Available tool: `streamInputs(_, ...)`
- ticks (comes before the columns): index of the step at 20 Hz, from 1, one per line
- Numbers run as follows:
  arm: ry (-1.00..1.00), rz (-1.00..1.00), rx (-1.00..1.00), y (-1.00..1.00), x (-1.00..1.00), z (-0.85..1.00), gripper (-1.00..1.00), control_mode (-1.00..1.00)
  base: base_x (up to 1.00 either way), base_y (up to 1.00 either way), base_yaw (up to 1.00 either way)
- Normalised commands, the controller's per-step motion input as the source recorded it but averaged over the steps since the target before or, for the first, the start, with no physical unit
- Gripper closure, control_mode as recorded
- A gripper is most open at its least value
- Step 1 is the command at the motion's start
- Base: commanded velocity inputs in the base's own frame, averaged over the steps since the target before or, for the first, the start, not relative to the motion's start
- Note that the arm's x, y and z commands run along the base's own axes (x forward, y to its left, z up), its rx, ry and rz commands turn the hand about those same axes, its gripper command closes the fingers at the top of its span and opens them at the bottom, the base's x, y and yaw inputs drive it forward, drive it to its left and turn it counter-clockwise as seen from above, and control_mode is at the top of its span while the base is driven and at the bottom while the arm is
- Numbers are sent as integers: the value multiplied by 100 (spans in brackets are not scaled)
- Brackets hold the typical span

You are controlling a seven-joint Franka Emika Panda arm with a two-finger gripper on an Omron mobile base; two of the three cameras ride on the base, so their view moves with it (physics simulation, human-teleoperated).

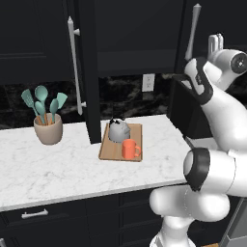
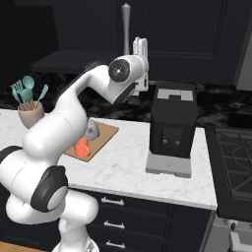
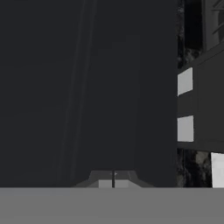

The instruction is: Pick the kettle from the counter and place it on the tray. Then pick the mug from the cabinet and place it on the tray. Then close the cabinet doors.

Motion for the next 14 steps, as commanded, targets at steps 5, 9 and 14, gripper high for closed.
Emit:
streamInputs(5,0,1,-2,0,-94,20,100,-100,0,0,0)
streamInputs(9,0,-2,-11,9,-77,1,100,-100,0,0,0)
streamInputs(14,0,0,0,0,0,0,100,-100,0,0,0)
